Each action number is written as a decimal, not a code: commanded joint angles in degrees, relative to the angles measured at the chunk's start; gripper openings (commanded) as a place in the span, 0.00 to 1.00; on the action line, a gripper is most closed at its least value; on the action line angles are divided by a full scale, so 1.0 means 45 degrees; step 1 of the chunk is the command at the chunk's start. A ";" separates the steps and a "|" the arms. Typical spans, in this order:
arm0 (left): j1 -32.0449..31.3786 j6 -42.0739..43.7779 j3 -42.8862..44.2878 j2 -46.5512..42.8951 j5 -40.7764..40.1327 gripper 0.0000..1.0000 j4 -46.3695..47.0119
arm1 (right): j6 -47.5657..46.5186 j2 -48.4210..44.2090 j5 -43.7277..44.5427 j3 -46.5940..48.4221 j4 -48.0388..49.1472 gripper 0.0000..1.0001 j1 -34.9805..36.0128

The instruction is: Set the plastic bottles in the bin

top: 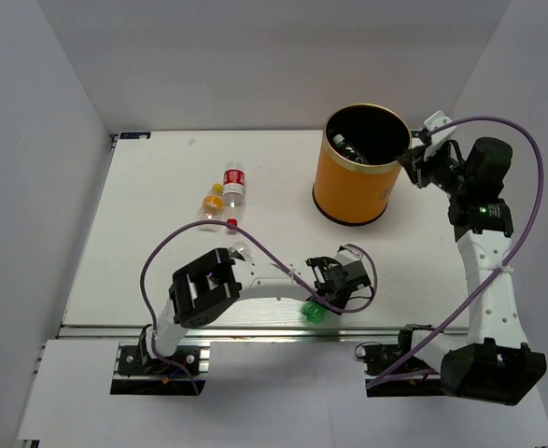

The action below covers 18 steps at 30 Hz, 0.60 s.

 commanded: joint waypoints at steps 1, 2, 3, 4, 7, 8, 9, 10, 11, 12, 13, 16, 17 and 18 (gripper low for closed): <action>-0.0056 -0.0116 -0.0021 -0.0691 -0.0127 0.54 -0.0286 | 0.0229 -0.0639 0.0251 -0.0593 -0.0317 0.16 -0.0292; -0.0056 0.0000 -0.0023 -0.1002 -0.0417 0.34 -0.0422 | 0.0539 -0.0911 0.0796 -0.0673 -0.0277 0.05 -0.0389; -0.0056 0.0136 -0.0023 -0.1198 -0.0594 0.25 -0.0423 | 0.0659 -0.1107 0.1555 -0.0693 -0.0277 0.00 -0.0409; -0.0056 0.0138 -0.0023 -0.1394 -0.1060 0.19 -0.0616 | 0.0834 -0.1186 0.2046 -0.0809 -0.0161 0.00 -0.0526; -0.0056 0.0819 0.0717 -0.2389 -0.2327 0.12 -0.1222 | 0.1089 -0.1227 0.3319 -0.0947 -0.0588 0.00 -0.0837; -0.0056 0.1015 0.0894 -0.2972 -0.2624 0.11 -0.1378 | 0.1070 -0.1130 0.3533 -0.1024 -0.0705 0.00 -0.0897; 0.0060 0.1210 0.1089 -0.3268 -0.2936 0.11 -0.1380 | 0.0973 -0.1109 0.3497 -0.1528 -0.0842 0.00 -0.0975; 0.0178 0.1618 0.1497 -0.3580 -0.3442 0.11 -0.1380 | 0.0779 -0.1148 0.3419 -0.2036 -0.0804 0.00 -0.1247; 0.0295 0.1873 0.1752 -0.3854 -0.3776 0.11 -0.1380 | 0.0719 -0.1380 0.3225 -0.2331 -0.0785 0.00 -0.1307; 0.0296 0.2166 0.2006 -0.4069 -0.4514 0.11 -0.1148 | 0.0660 -0.1479 0.2991 -0.2875 -0.0746 0.00 -0.1424; 0.0431 0.3020 0.2724 -0.4361 -0.4792 0.11 -0.0972 | 0.0602 -0.1731 0.2602 -0.3403 -0.0745 0.00 -0.1619; 0.0550 0.5339 0.4519 -0.4229 -0.5146 0.11 0.0256 | 0.0135 -0.2648 0.1259 -0.4226 -0.1346 0.00 -0.1796; 0.0666 0.5836 0.4953 -0.3957 -0.5321 0.11 0.0705 | -0.0177 -0.2826 0.0902 -0.4557 -0.1583 0.00 -0.1796; 0.0667 0.6440 0.5345 -0.3780 -0.5322 0.11 0.1773 | -0.0393 -0.3408 0.0589 -0.4812 -0.1837 0.00 -0.1777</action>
